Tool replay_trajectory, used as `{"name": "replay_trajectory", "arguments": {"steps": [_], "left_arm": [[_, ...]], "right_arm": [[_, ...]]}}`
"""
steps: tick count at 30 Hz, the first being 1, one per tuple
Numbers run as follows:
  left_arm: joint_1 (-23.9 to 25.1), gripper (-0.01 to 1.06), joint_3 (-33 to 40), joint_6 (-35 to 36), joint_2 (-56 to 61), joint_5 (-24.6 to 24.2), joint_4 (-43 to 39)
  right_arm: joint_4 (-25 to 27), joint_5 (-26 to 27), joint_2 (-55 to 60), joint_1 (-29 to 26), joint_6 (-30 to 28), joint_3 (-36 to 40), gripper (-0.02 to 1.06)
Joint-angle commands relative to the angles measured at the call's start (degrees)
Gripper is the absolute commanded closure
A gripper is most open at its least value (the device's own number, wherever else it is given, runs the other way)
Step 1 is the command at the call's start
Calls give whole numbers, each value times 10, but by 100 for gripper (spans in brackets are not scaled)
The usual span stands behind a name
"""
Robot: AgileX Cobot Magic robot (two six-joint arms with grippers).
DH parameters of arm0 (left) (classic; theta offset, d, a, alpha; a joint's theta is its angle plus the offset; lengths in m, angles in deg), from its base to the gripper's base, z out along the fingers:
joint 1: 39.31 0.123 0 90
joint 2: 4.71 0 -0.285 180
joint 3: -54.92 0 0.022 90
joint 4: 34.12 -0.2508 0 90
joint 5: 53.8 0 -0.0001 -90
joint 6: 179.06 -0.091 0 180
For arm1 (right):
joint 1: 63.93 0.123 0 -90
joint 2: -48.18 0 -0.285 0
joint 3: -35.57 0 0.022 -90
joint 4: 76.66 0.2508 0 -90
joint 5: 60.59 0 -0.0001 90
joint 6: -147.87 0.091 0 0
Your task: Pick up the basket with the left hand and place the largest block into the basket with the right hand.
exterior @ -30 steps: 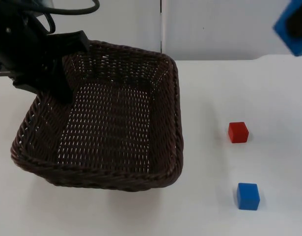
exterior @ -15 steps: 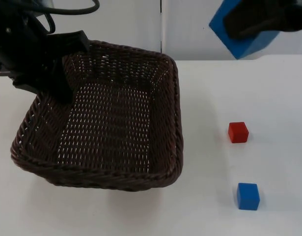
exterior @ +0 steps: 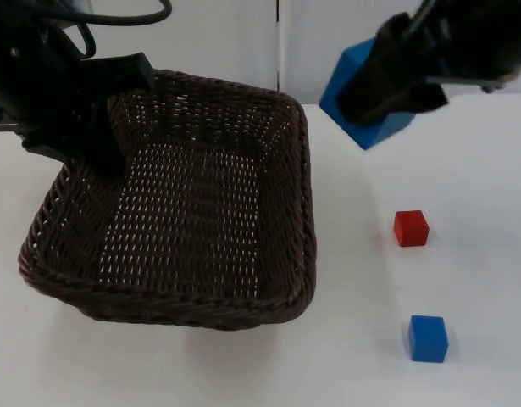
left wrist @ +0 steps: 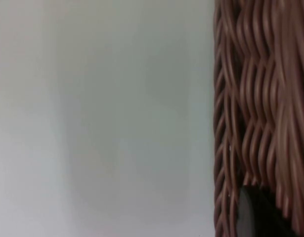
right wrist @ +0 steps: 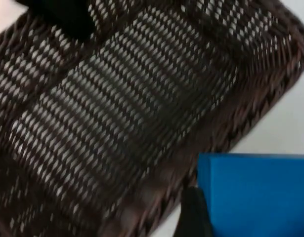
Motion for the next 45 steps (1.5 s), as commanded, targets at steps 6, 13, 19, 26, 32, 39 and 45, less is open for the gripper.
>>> {"name": "replay_trajectory", "arguments": {"steps": [6,13,19,26,32,39,45], "left_arm": [[-3,105,0,3,3,4,8],[-3,105,0,3,3,4,9],[-3,105,0,3,3,4,10],[-3,105,0,3,3,4,10],[-3,105,0,3,3,4,13],[-3,105,0,3,3,4,14],[-3,105,0,3,3,4,14]], "right_arm": [[4,7,96,0,-7,-99,105],[26,3,192,2,-7,-183,105],[35,2,256,26,-8,-235,105],[30,24,298,44,-8,-245,105],[29,34,310,44,-8,-245,105],[30,40,318,44,-2,-245,102],[30,39,319,44,-2,-245,71]]}}
